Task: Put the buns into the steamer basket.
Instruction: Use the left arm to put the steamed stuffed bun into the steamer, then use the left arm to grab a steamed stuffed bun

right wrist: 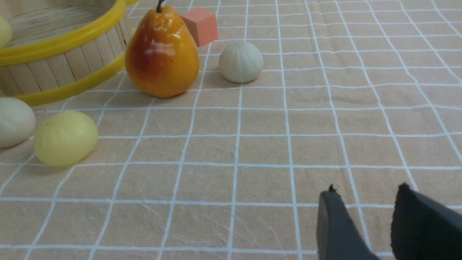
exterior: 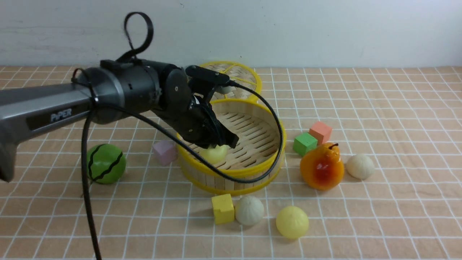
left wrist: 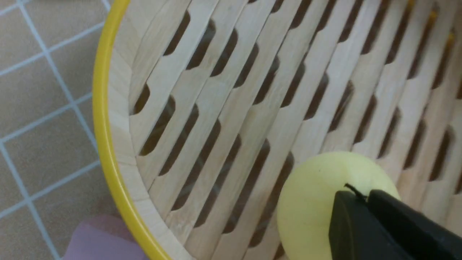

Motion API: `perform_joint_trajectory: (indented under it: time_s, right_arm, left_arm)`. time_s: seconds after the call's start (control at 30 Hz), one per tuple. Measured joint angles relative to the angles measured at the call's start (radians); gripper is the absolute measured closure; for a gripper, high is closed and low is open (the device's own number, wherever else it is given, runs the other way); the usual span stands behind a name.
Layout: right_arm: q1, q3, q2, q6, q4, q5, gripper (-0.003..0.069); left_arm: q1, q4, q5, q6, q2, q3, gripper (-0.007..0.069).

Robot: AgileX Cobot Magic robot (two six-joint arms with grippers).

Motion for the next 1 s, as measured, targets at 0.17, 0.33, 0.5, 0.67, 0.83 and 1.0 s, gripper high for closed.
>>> perform_joint_trajectory:
  time_s: [0.17, 0.33, 0.5, 0.67, 0.83, 1.0]
  right_arm:
    - [0.000, 0.000, 0.000, 0.000, 0.000, 0.000, 0.0418]
    - [0.000, 0.000, 0.000, 0.000, 0.000, 0.000, 0.0418]
    - [0.000, 0.000, 0.000, 0.000, 0.000, 0.000, 0.0418]
    - [0.000, 0.000, 0.000, 0.000, 0.000, 0.000, 0.0418]
    - [0.000, 0.000, 0.000, 0.000, 0.000, 0.000, 0.0418]
    - [0.000, 0.000, 0.000, 0.000, 0.000, 0.000, 0.0418]
  left_arm:
    - [0.000, 0.063, 0.023, -0.111, -0.006, -0.022, 0.0394]
    - [0.000, 0.063, 0.087, -0.140, -0.093, -0.022, 0.0200]
    - [-0.018, 0.029, 0.269, -0.162, -0.226, -0.029, 0.0310]
    - [-0.147, 0.024, 0.415, -0.132, -0.245, -0.019, 0.0617]
    - [-0.311, 0.017, 0.430, -0.110, -0.184, -0.009, 0.0637]
    - [-0.338, 0.025, 0.379, -0.109, -0.096, -0.007, 0.0538]
